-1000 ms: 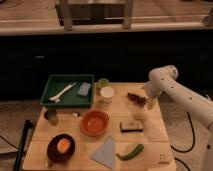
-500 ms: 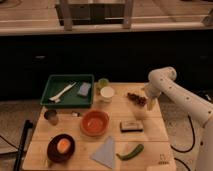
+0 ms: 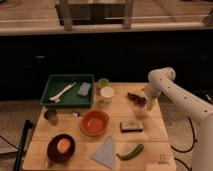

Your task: Place grapes in red bowl

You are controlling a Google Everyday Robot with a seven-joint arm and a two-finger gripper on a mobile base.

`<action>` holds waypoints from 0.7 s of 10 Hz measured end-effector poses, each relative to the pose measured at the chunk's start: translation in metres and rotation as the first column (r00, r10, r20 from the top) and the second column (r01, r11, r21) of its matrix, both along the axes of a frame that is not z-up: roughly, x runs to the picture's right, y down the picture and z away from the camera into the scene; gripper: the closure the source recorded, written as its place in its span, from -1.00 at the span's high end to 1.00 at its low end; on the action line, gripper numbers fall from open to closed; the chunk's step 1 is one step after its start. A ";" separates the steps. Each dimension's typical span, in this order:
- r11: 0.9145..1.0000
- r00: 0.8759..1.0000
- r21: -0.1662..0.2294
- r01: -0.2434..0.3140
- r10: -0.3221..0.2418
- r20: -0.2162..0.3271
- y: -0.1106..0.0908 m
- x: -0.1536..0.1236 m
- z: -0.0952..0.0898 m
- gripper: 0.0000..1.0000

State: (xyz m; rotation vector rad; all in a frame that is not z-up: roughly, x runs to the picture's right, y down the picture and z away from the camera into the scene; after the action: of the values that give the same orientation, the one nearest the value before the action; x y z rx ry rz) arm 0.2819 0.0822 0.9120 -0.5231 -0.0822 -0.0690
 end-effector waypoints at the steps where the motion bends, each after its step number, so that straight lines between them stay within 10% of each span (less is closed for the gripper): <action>1: 1.000 1.000 -0.003 -0.005 0.005 -0.002 0.001 0.002 0.002 0.60; 7: 0.999 0.999 -0.019 -0.033 0.033 -0.009 0.005 0.003 0.011 0.60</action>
State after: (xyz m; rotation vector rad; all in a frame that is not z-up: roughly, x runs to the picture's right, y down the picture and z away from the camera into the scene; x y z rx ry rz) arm 0.2850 0.0876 0.9228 -0.5407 -0.0833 -0.0336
